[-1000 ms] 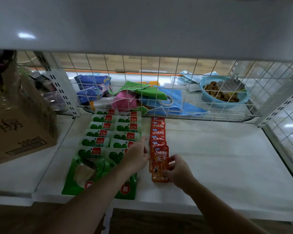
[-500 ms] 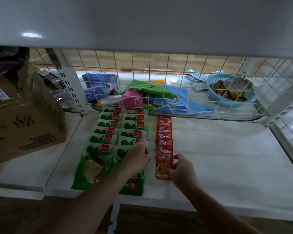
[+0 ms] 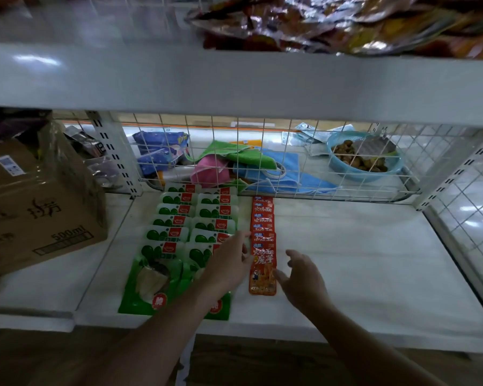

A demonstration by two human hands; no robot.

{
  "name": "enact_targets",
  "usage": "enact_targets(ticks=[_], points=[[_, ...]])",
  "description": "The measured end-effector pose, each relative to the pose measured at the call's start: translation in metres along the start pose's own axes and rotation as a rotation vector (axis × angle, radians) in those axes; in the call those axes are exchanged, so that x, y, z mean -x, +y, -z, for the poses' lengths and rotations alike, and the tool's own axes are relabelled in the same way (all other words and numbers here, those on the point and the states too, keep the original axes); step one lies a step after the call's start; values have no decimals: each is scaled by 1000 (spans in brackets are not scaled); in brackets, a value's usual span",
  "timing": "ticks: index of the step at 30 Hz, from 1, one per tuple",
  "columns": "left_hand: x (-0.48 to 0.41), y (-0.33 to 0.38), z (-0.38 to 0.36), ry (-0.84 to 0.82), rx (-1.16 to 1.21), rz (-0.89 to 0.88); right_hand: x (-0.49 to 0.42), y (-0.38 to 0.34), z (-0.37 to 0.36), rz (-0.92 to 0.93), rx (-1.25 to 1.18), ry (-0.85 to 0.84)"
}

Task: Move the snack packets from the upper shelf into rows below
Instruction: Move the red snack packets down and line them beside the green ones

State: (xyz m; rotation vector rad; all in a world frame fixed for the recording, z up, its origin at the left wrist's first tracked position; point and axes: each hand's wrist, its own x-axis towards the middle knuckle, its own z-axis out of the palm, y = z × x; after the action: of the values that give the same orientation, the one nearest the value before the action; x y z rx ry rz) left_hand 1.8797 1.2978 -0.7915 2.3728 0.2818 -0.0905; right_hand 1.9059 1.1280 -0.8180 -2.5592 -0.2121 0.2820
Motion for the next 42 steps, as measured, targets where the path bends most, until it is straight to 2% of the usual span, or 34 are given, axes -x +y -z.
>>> enact_targets(ticks=[6, 10, 17, 23, 26, 29, 32, 36, 39, 42], points=[[26, 21, 13, 20, -112, -106, 18, -8, 59, 83, 183, 57], [42, 40, 33, 104, -262, -203, 34, -17, 93, 106, 229, 97], [71, 88, 74, 110, -456, -245, 68, -41, 146, 225, 362, 139], [107, 122, 102, 192, -586, -354, 102, -65, 180, 322, 467, 200], [127, 135, 116, 240, -596, -408, 118, -78, 198, 366, 520, 255], [141, 148, 130, 375, -636, -500, 133, -89, 219, 426, 530, 342], [148, 164, 147, 369, -590, -546, 146, -100, 240, 468, 514, 405], [155, 189, 169, 432, -544, -697, 152, -114, 271, 556, 475, 514], [152, 207, 183, 562, -478, -783, 149, -123, 290, 643, 400, 633], [143, 221, 200, 713, -434, -750, 143, -132, 304, 699, 317, 721]])
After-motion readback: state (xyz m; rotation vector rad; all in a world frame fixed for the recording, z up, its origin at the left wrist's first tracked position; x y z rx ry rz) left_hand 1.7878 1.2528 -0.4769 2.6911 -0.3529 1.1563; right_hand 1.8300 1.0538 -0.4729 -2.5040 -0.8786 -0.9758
